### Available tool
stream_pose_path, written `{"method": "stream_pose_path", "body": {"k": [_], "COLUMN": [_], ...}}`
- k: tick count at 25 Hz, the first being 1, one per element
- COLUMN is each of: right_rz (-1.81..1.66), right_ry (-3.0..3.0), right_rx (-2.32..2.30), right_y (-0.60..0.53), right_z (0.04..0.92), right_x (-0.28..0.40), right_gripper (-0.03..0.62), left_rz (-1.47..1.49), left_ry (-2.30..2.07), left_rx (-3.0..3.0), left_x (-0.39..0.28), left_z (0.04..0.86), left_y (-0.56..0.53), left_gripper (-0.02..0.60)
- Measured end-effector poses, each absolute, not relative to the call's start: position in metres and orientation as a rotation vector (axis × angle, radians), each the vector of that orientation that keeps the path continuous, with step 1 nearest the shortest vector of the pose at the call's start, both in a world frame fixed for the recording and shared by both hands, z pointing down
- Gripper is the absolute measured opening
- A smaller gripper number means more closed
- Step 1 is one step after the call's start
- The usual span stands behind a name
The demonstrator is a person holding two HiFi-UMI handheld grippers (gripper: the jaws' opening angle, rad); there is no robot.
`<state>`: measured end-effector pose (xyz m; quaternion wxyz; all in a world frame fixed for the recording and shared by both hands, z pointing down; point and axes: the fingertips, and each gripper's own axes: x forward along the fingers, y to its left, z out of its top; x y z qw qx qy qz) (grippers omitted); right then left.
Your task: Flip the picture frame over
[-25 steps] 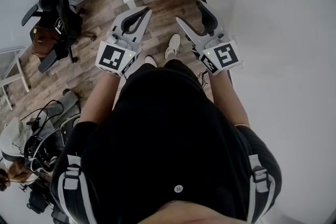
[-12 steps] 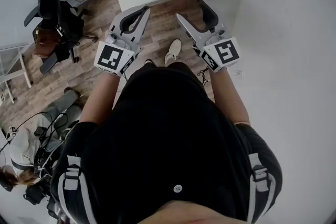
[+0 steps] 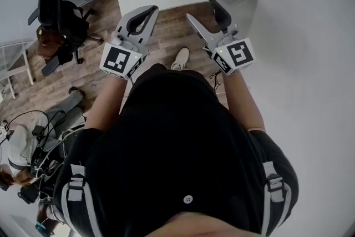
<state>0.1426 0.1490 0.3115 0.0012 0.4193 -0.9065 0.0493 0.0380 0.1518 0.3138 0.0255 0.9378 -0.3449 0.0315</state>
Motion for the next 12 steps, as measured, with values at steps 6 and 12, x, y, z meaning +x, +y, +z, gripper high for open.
{"method": "stream_pose_path", "body": {"k": [6,12], "right_rz": [0.175,0.207], "right_ry": [-2.888,-2.903], "right_rx": [1.243,1.208], "right_y": [0.124,0.104], "right_z": [0.316,0.327], "right_x": [0.176,0.194], "right_gripper": [0.319,0.319], "left_rz": [0.120,0.151], "left_ry": [-1.149,-1.187], "left_rx": [2.873,2.863], "left_x": [0.068,0.084], "left_z": [0.313,0.319], "left_y": [0.130,0.117], "left_gripper": [0.003,0.003]}}
